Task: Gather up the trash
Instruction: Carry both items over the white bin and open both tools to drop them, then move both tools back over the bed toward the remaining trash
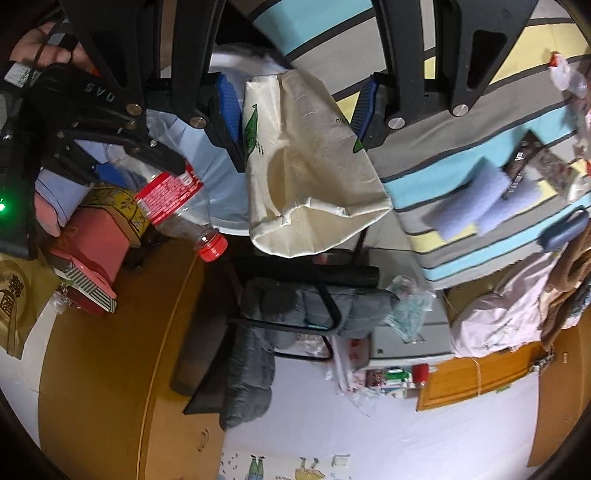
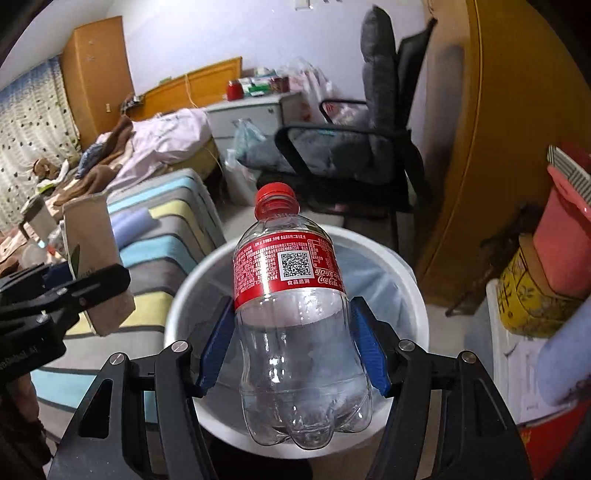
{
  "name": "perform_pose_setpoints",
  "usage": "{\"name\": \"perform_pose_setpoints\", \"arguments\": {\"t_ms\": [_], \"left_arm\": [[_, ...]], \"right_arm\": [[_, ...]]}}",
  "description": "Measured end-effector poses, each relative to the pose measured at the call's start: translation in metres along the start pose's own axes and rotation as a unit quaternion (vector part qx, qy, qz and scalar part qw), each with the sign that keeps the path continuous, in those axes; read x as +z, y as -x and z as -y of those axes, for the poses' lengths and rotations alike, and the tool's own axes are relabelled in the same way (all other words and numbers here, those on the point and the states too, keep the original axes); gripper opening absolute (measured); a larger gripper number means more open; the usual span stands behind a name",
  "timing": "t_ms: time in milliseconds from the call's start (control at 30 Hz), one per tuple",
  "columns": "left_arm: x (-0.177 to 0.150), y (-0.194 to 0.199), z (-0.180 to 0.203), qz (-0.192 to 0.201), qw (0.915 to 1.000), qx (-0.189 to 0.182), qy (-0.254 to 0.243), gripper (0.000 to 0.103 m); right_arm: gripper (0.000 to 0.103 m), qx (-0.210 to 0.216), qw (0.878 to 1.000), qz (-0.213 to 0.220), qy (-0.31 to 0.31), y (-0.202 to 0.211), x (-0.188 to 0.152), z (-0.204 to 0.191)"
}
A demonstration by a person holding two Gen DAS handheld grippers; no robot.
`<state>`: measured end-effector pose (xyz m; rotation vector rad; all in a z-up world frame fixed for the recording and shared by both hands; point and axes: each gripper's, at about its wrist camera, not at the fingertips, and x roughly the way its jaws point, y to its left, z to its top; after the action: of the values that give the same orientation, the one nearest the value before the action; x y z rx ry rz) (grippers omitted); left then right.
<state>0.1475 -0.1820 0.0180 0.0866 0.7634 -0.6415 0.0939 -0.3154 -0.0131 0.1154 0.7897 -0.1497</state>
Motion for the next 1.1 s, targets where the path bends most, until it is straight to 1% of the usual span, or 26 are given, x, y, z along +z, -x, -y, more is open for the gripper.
{"name": "perform_pose_setpoints", "arguments": {"t_ms": [200,300,367,400,433,667,833,1100], "left_arm": [[0.001,-0.022,0.016,-0.018,0.9997,-0.012,-0.01,0.054],[0.001,-0.027,0.021,-0.023,0.9995,-0.016,-0.014,0.058],[0.002,-0.028,0.022,-0.023,0.9995,-0.018,-0.012,0.066],[0.001,-0.028,0.022,-0.022,0.9995,-0.017,-0.012,0.074],[0.001,-0.028,0.023,-0.021,0.9996,-0.017,-0.012,0.075],[0.001,-0.022,0.016,-0.013,0.9999,-0.005,-0.003,0.076],[-0.001,-0.009,0.009,-0.005,1.0,0.005,0.003,0.076],[-0.007,0.016,-0.007,0.016,0.9994,0.028,0.015,0.076]], "right_arm": [[0.064,-0.026,1.0,-0.017,0.003,-0.009,-0.002,0.015],[0.065,-0.037,0.999,-0.029,0.006,-0.016,-0.003,0.02],[0.065,-0.041,0.999,-0.032,0.008,-0.019,-0.003,0.023],[0.065,-0.042,0.999,-0.032,0.006,-0.018,-0.004,0.023],[0.065,-0.04,0.999,-0.031,0.005,-0.019,-0.003,0.024],[0.067,-0.043,0.999,-0.026,0.005,-0.016,-0.002,0.024],[0.067,-0.045,0.999,-0.015,-0.002,-0.01,0.0,0.022],[0.067,-0.034,0.999,0.007,-0.001,0.005,0.002,0.008]]}}
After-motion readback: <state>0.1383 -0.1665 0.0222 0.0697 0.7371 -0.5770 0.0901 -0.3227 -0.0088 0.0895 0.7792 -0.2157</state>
